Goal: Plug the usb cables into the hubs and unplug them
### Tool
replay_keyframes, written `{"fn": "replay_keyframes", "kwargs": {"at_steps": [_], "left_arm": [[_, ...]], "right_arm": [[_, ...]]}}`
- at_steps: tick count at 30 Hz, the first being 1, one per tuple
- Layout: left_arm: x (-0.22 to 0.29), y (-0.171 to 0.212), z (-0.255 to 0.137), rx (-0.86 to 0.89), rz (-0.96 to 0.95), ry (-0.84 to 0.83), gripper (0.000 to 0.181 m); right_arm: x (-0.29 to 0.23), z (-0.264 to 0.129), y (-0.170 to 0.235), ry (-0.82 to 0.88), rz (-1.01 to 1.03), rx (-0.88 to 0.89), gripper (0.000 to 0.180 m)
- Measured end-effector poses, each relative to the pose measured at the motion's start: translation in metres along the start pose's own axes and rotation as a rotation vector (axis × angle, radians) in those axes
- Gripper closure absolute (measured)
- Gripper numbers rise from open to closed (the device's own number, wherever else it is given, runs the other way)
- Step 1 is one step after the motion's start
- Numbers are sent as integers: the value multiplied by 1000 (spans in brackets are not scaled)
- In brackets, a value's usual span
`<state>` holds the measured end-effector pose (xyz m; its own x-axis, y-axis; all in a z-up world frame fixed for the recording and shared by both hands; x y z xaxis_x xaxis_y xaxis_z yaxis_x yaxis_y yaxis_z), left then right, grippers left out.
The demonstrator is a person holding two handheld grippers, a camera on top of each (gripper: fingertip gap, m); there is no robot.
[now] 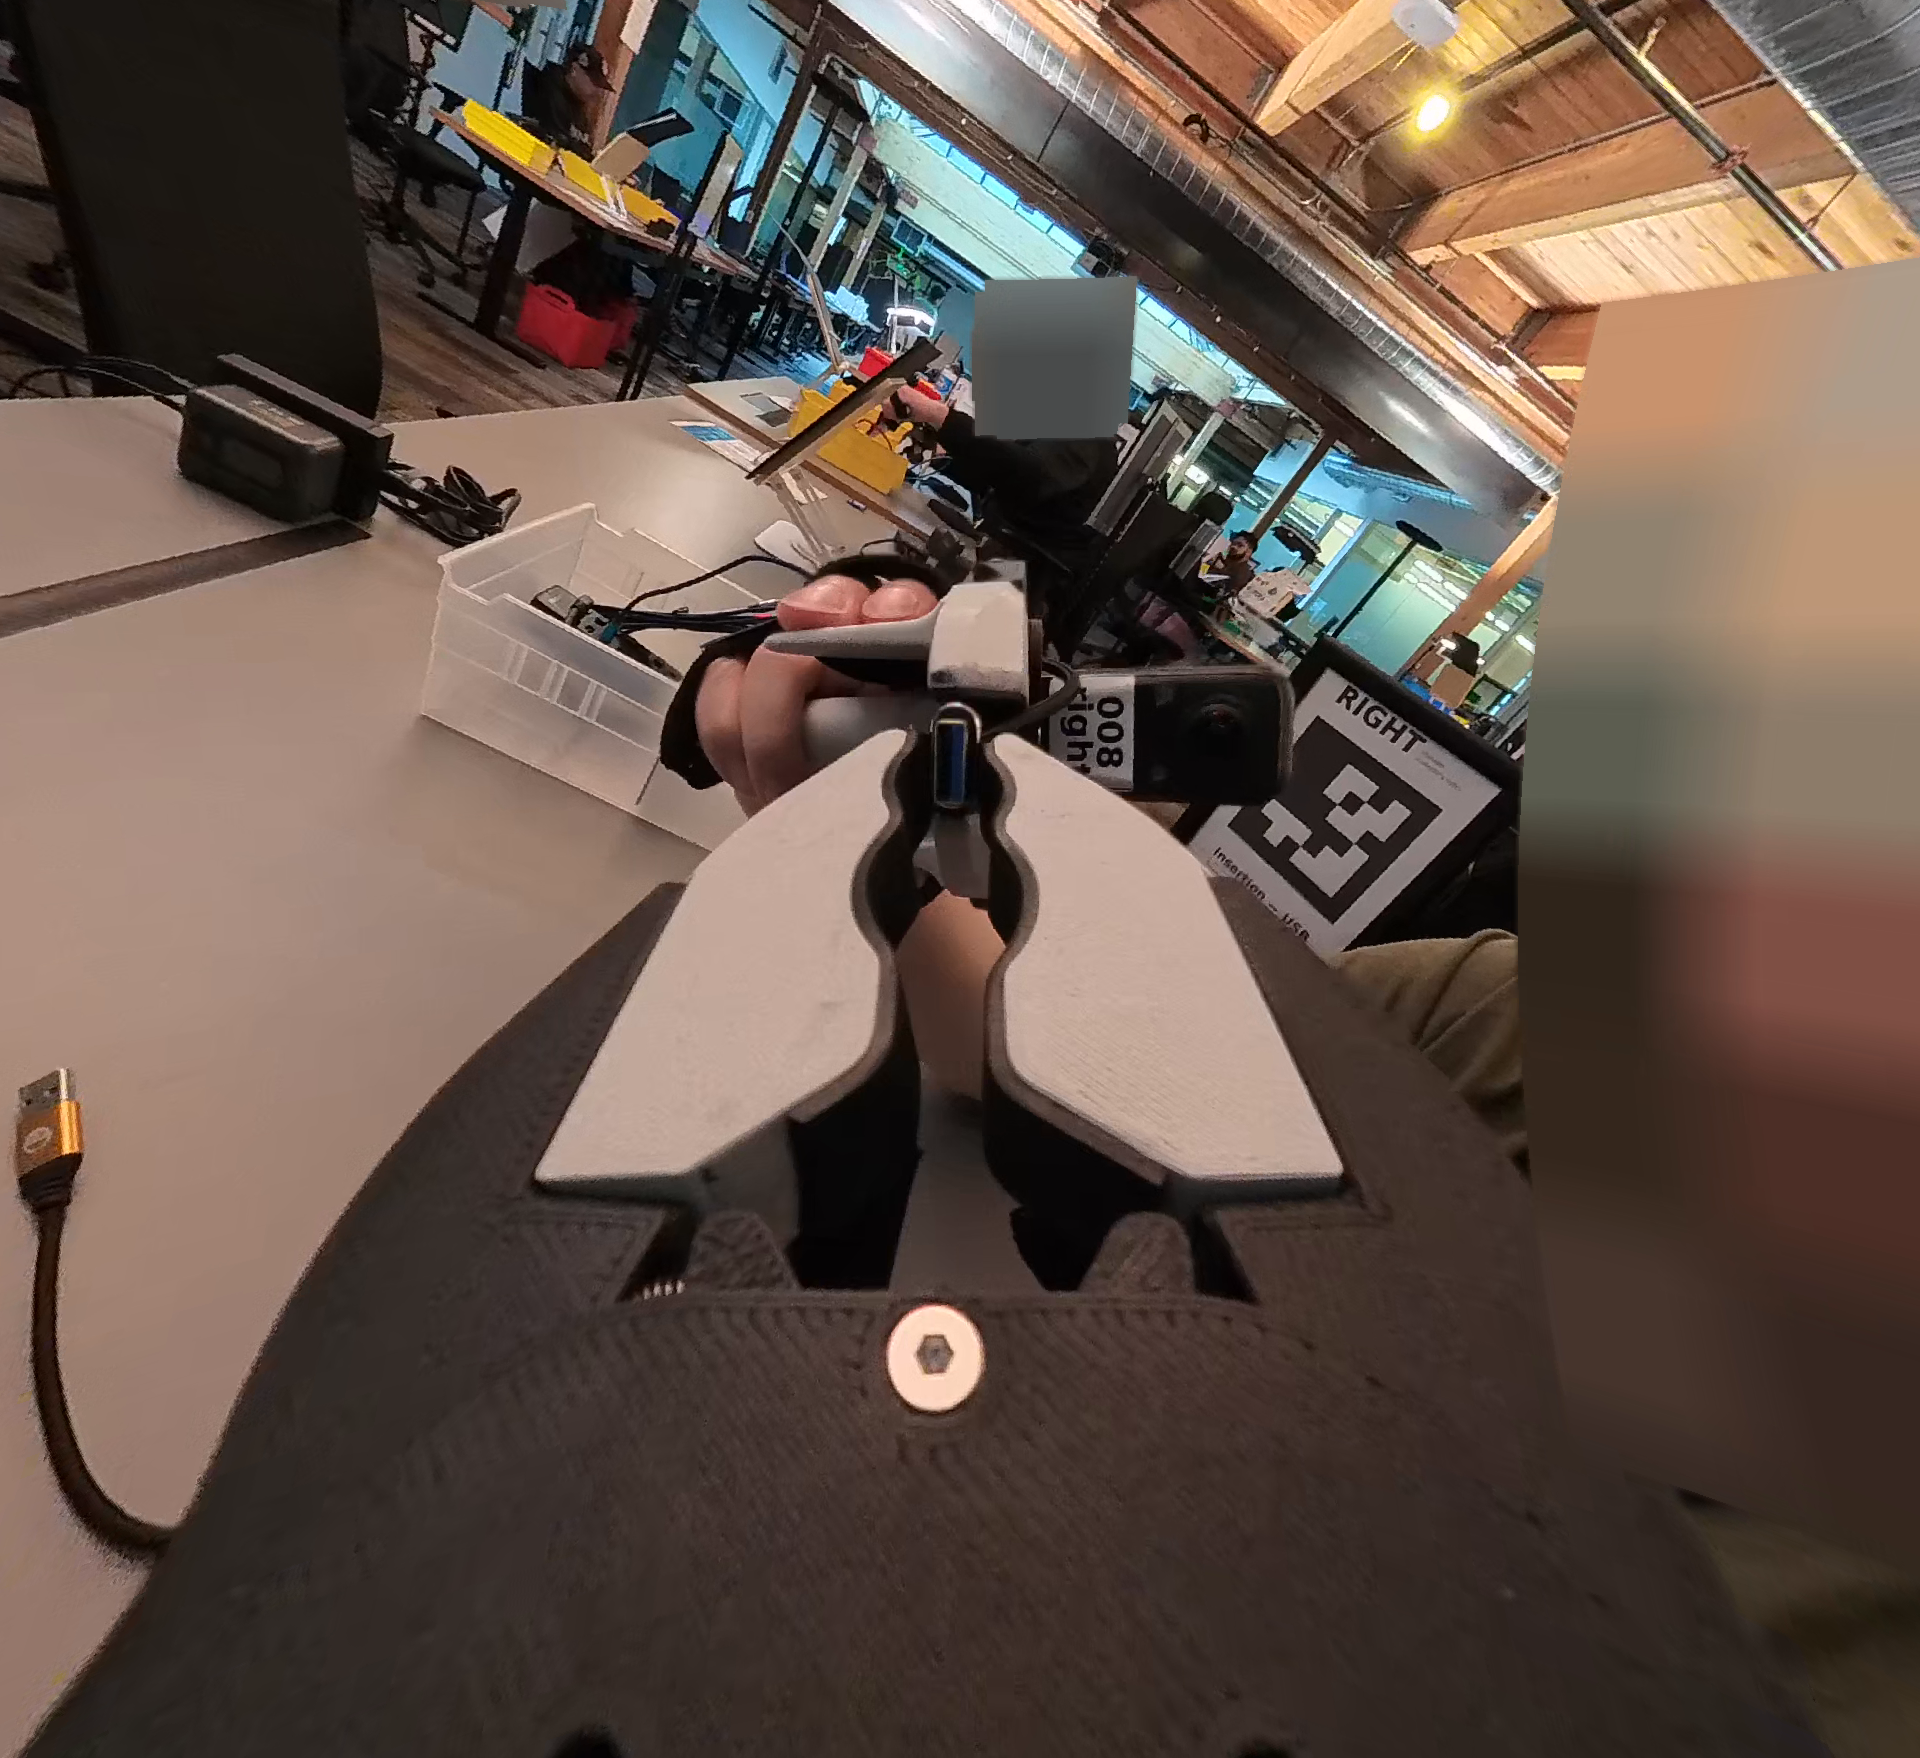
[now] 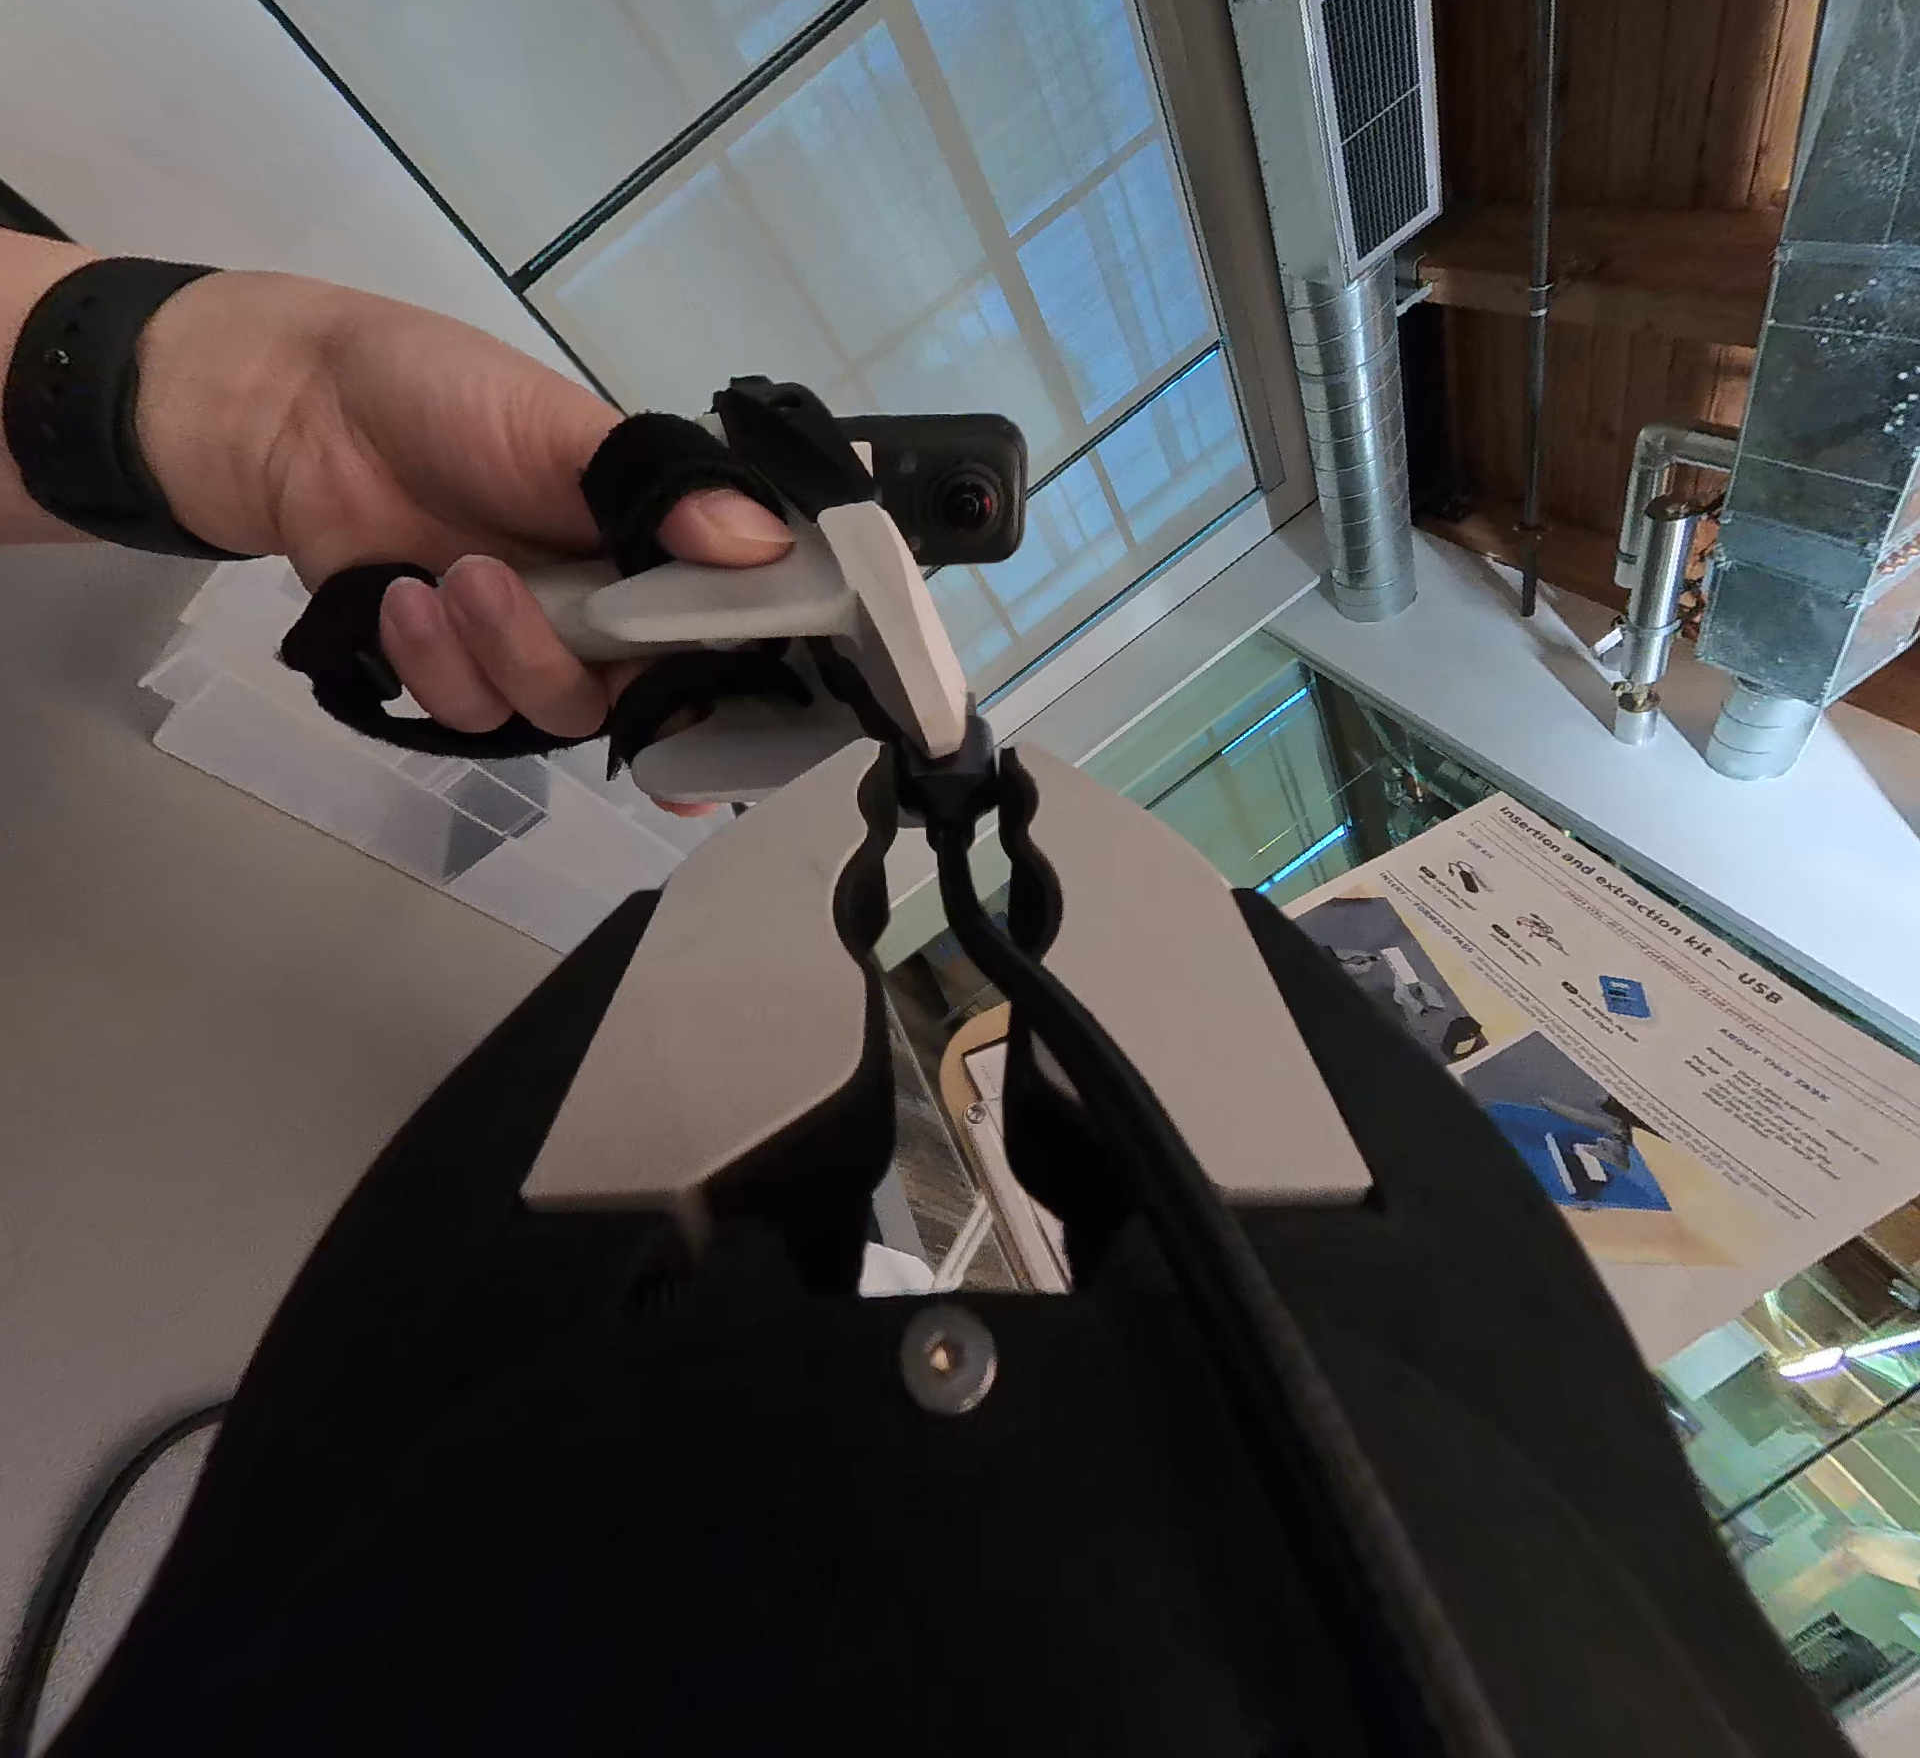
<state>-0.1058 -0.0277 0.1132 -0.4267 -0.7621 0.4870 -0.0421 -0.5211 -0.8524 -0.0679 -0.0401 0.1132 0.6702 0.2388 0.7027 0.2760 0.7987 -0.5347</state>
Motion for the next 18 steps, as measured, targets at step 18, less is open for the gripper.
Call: {"fn": "replay_keyframes", "kwargs": {"at_steps": [18], "left_arm": [[4,-6,-2,-23,112,-42,165]], "right_arm": [[5,-4,-2,-15,-43,-36,162]]}}
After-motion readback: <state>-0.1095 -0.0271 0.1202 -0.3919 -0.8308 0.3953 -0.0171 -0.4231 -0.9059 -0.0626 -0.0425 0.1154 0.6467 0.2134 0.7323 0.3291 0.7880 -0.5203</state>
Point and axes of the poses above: each gripper's, where its closed fingertips meet, z out along the fingers, y out of its underside, x = y × z across the jaws, the point moved 3 cm from there along -z, back along the fingers, and after that the axes turned 13 degrees about y, right-handed, at the moved point
